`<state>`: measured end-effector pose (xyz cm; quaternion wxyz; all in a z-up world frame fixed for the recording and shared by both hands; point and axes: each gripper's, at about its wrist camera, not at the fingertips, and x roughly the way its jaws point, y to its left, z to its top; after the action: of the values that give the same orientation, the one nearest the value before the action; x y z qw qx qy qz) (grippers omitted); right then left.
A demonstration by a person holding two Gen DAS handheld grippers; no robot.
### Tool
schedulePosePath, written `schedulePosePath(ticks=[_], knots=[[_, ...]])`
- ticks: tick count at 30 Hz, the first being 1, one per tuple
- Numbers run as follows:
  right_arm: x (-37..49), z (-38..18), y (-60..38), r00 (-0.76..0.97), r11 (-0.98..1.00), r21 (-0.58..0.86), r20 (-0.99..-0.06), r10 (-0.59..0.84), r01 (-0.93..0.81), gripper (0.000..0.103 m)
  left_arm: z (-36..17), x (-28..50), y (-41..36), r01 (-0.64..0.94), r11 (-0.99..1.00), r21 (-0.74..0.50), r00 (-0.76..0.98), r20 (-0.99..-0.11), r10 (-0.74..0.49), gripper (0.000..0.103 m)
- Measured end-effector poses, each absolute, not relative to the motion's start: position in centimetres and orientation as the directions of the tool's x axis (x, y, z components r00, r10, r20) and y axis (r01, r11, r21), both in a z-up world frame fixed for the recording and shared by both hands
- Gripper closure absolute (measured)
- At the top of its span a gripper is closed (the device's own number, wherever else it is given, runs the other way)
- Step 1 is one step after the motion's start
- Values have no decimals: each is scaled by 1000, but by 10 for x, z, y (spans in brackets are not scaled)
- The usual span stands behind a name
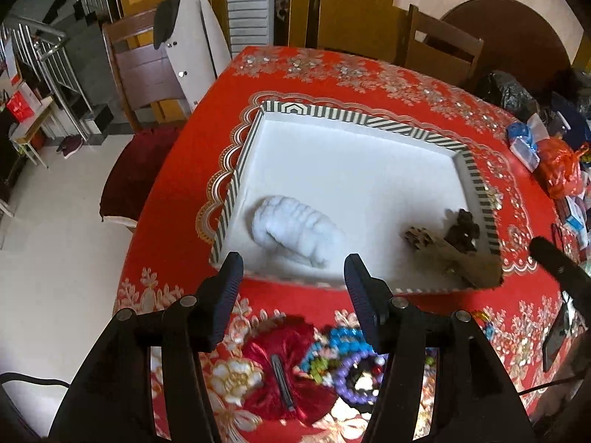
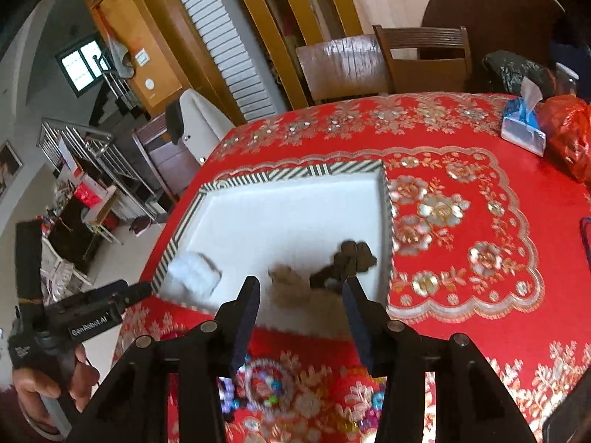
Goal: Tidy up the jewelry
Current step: 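Move both tools back to the pile, left toward red bow, right toward braided bracelet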
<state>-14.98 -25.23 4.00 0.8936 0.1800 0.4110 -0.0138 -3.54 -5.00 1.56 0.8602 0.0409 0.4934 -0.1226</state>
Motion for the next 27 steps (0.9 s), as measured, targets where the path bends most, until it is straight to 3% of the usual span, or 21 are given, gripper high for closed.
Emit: schedulePosePath(ticks=[8, 27], knots=[[-195, 40, -248, 632, 928, 337, -757, 166, 160, 58, 21, -78, -53, 261, 964, -50, 495, -851, -178, 46], [-286, 1, -265, 525, 933, 250, -847, 80, 261, 58, 15, -156, -41, 261, 963, -62, 494, -849, -188, 46]])
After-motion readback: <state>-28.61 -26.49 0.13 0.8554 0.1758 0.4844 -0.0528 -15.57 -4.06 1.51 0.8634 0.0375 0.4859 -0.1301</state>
